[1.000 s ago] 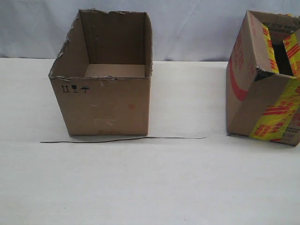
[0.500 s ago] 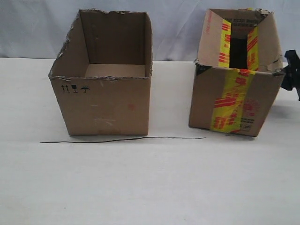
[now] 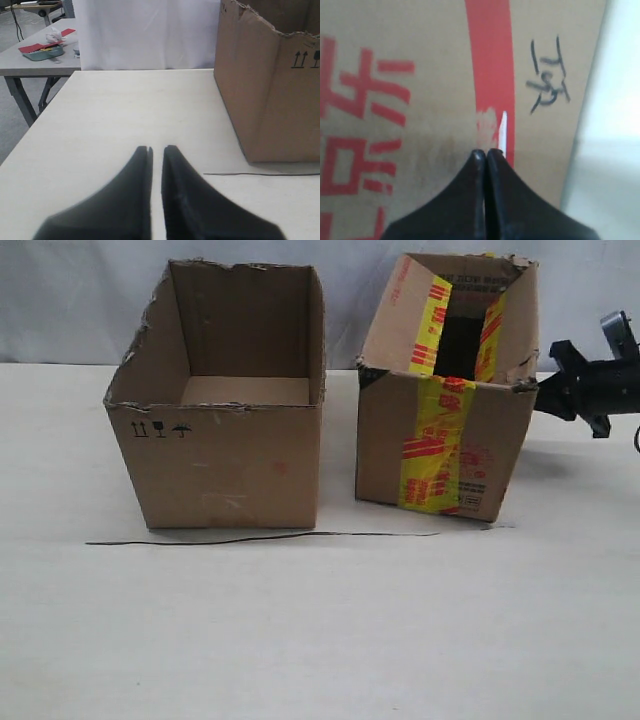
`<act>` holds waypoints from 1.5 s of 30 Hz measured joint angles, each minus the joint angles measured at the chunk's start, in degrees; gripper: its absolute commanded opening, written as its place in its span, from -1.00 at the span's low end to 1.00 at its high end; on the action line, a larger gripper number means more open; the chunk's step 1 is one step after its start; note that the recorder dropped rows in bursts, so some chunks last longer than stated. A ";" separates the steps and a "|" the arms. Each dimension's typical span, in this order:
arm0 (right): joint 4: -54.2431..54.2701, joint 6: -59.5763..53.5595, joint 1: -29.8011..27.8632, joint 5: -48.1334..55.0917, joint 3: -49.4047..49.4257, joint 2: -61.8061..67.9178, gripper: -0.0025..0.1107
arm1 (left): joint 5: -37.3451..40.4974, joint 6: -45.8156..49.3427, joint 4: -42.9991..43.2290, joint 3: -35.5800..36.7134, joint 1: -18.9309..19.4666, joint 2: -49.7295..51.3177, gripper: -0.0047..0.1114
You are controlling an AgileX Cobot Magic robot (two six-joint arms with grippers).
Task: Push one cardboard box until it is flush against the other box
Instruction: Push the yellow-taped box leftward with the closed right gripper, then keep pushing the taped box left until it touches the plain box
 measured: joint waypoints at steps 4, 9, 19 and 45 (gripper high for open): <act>0.04 1.09 -3.23 -1.17 -2.13 -0.23 -0.96 | 0.00 0.00 0.00 0.00 0.00 0.00 -0.92; 0.13 2.25 -5.74 -4.18 -4.42 -0.24 -0.96 | 0.00 0.00 0.00 0.00 0.00 0.00 -0.92; 0.32 3.81 -2.16 -10.95 -12.61 4.44 -0.96 | 0.00 0.00 0.00 0.00 0.00 0.00 -0.92; -2.11 18.38 8.55 6.13 -40.08 21.04 -0.96 | 0.00 0.00 0.00 0.00 0.00 0.00 -0.92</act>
